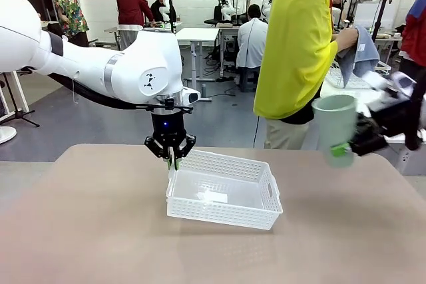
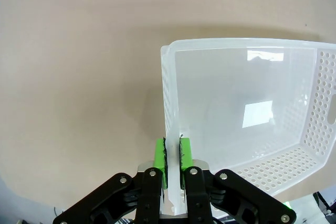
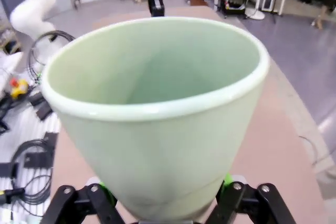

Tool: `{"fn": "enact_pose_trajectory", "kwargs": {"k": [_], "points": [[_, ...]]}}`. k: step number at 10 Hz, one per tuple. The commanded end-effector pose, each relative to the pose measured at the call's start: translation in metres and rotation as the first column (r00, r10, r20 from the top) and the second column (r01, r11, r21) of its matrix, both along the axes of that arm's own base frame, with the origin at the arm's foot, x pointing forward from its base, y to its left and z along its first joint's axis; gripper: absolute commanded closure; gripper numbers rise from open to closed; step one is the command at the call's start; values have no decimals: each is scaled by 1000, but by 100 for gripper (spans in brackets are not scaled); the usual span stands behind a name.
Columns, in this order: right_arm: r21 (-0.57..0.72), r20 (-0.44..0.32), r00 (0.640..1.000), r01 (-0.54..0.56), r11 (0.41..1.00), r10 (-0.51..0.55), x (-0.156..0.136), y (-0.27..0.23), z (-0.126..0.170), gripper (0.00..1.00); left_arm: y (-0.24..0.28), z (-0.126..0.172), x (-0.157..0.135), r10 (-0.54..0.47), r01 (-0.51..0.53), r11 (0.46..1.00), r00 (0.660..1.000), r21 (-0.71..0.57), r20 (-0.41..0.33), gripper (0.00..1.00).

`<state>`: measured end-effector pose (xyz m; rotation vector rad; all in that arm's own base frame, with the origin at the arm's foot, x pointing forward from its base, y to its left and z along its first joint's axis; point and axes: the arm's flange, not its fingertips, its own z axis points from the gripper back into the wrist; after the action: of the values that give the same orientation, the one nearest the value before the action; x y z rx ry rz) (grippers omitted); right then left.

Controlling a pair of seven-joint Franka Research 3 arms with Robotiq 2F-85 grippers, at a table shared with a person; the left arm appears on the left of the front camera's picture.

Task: Clean and organize the cups into the basket.
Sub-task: Pick up the Organizing basket and move it to the center of the table, then pick up the Reusable plastic cup from the right side of the table and place it inside the Organizing basket.

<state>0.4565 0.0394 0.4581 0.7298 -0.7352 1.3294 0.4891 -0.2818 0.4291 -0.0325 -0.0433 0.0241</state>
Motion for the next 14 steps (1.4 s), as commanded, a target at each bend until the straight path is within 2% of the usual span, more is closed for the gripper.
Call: {"fn": "enact_pose_trajectory", "kwargs": {"k": [1,2,3,5,7,10,11,12,14], "points": [[-210,-54,997,-66,975,56,13,53,48,19,0,-1,-1,-3,3,1000,1000,2,-2,100],[-297,-36,997,-81,951,74,14,88,66,19,0,-1,-1,-3,3,1000,1000,2,-2,100],[-395,-44,996,-84,915,73,16,119,71,19,0,-1,-1,-3,3,1000,1000,2,-2,100],[-565,-45,995,-96,820,86,14,173,56,19,0,-1,-1,-3,3,1000,1000,2,-2,100],[-661,-53,990,-134,738,132,8,217,22,19,0,-1,-1,-3,3,1000,1000,2,-2,100],[-690,-107,975,-212,692,193,6,261,-29,19,0,-1,-1,-3,3,1000,1000,2,-2,100],[-691,-122,970,-235,684,210,7,265,-38,19,0,-1,-1,-3,3,1000,1000,2,-2,100],[-674,-110,973,-223,704,203,-3,253,-28,19,0,-1,-1,-3,3,1000,1000,2,-2,100],[-674,-110,973,-223,704,203,-3,253,-28,19,0,-1,-1,-3,3,1000,1000,2,-2,100]]}}
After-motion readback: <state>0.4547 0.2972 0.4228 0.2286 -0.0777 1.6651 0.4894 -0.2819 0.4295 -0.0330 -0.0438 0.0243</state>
